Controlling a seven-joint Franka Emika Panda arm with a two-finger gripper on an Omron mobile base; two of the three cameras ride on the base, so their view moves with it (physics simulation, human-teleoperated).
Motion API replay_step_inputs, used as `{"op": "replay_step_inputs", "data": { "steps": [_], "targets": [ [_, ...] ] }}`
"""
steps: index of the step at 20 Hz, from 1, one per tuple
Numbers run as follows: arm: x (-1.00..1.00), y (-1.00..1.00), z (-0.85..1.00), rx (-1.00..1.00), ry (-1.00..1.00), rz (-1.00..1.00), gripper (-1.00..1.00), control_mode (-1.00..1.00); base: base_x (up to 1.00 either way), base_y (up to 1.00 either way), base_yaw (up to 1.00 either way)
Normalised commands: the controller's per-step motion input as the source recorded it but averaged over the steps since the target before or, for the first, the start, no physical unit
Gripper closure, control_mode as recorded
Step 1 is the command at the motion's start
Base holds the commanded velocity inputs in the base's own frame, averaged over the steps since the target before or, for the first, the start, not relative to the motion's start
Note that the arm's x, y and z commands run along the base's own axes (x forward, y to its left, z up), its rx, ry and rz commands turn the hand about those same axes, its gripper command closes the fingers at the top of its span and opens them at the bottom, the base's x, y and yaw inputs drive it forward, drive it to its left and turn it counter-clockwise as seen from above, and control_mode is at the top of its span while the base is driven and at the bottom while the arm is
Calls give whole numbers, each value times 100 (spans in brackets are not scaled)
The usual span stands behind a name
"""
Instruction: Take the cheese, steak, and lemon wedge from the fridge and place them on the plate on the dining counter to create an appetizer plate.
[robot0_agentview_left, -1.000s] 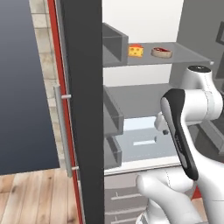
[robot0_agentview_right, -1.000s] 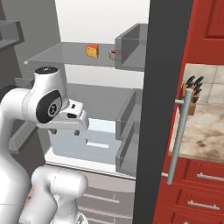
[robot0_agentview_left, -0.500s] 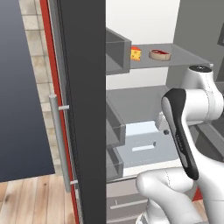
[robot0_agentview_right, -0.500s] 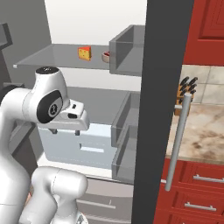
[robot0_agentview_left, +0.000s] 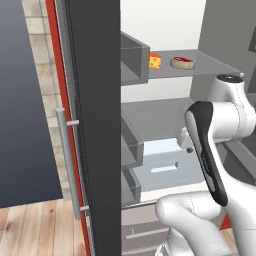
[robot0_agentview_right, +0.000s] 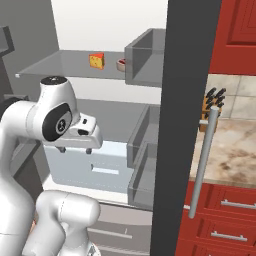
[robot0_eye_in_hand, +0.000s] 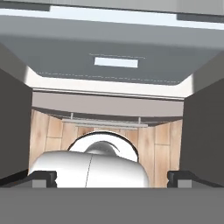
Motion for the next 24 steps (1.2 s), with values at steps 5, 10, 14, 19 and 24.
{"op": "replay_step_inputs", "data": {
  "steps": [5, 10, 14, 19, 24],
  "targets": [
    [9, 0, 33, 3, -29, 0, -100, -100, 0, 0, 0],
    [16, 0, 68, 1, -30, -3, -100, -100, 0, 0, 0],
    [40, 0, 77, 1, -10, -4, -100, -100, 0, 0, 0],
    [37, 0, 54, 0, 0, 0, -100, -100, 0, 0, 0],
    [42, -3, 18, 0, -6, 0, -100, -100, 0, 0, 0]
  ]
}}
